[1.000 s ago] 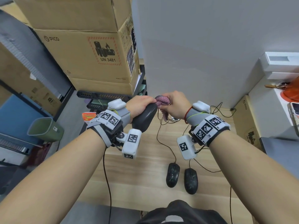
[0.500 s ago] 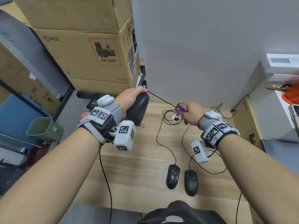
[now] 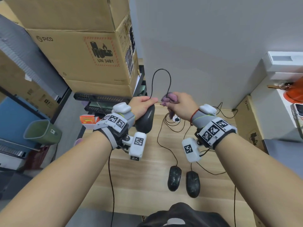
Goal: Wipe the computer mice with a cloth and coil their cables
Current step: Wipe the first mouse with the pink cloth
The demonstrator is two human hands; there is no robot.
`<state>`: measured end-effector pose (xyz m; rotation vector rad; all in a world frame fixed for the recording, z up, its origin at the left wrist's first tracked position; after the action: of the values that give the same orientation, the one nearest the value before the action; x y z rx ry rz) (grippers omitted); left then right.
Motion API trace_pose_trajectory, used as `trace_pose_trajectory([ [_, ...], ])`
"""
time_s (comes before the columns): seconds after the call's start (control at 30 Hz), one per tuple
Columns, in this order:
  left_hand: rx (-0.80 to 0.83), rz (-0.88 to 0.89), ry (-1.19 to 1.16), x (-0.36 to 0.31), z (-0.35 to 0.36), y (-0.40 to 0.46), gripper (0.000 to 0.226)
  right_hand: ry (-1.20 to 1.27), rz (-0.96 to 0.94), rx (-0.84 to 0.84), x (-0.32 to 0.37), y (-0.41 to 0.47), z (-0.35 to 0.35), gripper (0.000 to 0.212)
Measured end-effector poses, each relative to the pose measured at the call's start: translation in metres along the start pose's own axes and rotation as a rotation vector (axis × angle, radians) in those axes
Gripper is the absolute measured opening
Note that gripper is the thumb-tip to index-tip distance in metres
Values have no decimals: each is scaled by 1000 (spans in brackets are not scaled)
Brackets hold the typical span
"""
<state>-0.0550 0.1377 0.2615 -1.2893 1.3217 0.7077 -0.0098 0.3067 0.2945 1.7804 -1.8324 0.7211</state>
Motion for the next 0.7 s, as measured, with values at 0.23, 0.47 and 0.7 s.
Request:
trace_pose_trajectory([
  [0.23, 117, 67, -110, -18, 15, -4, 20, -229, 1, 214, 11, -6, 24, 19],
  [0.47, 69, -38, -58, -12, 22, -4, 17, -293, -55, 236, 12, -12, 33, 21],
  [0.7, -48, -123, 119, -2, 12, 3, 42, -350, -111, 214, 10, -12, 31, 9],
])
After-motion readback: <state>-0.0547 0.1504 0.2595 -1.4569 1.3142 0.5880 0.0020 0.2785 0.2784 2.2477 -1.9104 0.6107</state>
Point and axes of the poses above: each hand's wrist, its own y-axis towards the middle knuckle, its own z-axis out of the palm, x = y × z, the point moved 5 cm from there along y, towards the middle knuckle, and after that the axes turned 9 degrees about -y, right-handed, at the moved point
